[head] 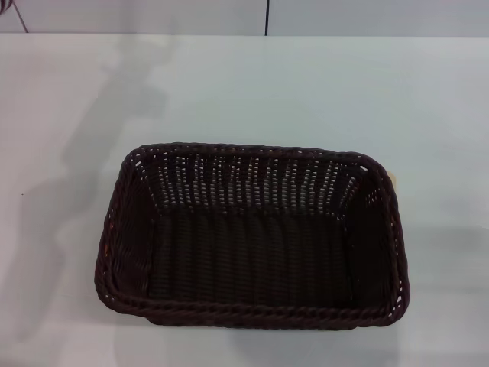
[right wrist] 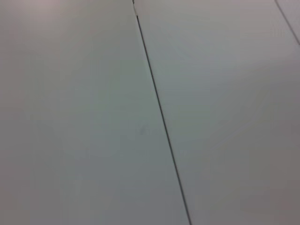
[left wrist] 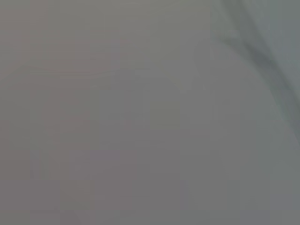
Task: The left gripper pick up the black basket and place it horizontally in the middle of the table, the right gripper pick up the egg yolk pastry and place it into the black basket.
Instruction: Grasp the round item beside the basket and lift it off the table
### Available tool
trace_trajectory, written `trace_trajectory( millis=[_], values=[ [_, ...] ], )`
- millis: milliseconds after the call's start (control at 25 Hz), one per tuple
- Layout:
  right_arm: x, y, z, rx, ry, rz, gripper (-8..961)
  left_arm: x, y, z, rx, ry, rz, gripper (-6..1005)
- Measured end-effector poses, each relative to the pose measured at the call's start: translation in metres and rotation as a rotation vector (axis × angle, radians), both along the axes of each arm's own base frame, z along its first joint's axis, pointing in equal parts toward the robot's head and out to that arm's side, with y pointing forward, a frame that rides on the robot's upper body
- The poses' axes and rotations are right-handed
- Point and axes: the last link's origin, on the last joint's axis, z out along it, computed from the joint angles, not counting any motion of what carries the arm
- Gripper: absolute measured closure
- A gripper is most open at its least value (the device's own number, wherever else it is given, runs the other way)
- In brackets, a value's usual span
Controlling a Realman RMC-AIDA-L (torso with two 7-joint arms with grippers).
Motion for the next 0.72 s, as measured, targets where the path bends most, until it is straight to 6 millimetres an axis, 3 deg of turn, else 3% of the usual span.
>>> trace_trajectory(
  millis=[40,120,200,280,440,480,520,560,600,640,720],
  values=[
    [0.000,0.000,-0.001,-0.007,-0.002,0.000,137,-0.008,-0.005,0.007,0.190,0.016,0.025,236],
    [0.000,0.002,-0.004,-0.033,-0.009,0.004,137,-0.008,-0.005,0.007,0.190,0.016,0.025,236],
    [-0.001,0.007,-0.008,-0.067,-0.023,0.010,137,-0.019,-0.038,-0.020,0.601,0.195,-0.018,236],
    [-0.002,0.014,-0.013,-0.116,-0.037,0.014,137,-0.026,-0.053,-0.021,0.735,0.168,-0.073,235],
    [-0.003,0.030,-0.031,-0.255,-0.072,0.017,137,-0.026,-0.053,-0.021,0.735,0.168,-0.073,235],
    [-0.004,0.034,-0.036,-0.293,-0.084,0.019,137,-0.043,-0.080,-0.005,0.849,-0.145,-0.155,235],
    [-0.006,0.038,-0.041,-0.330,-0.093,0.028,137,-0.063,-0.086,-0.004,0.788,-0.333,-0.177,235],
    [-0.008,0.041,-0.046,-0.361,-0.100,0.034,137,-0.063,-0.086,-0.004,0.788,-0.333,-0.177,235],
    [-0.010,0.043,-0.051,-0.390,-0.107,0.039,137,-0.082,-0.086,-0.007,0.714,-0.429,-0.162,235],
    [-0.011,0.046,-0.057,-0.422,-0.114,0.041,137,-0.114,-0.085,-0.007,0.640,-0.549,-0.094,235],
    [-0.014,0.049,-0.066,-0.474,-0.120,0.041,137,-0.130,-0.085,-0.008,0.614,-0.603,-0.044,235]
  ],
)
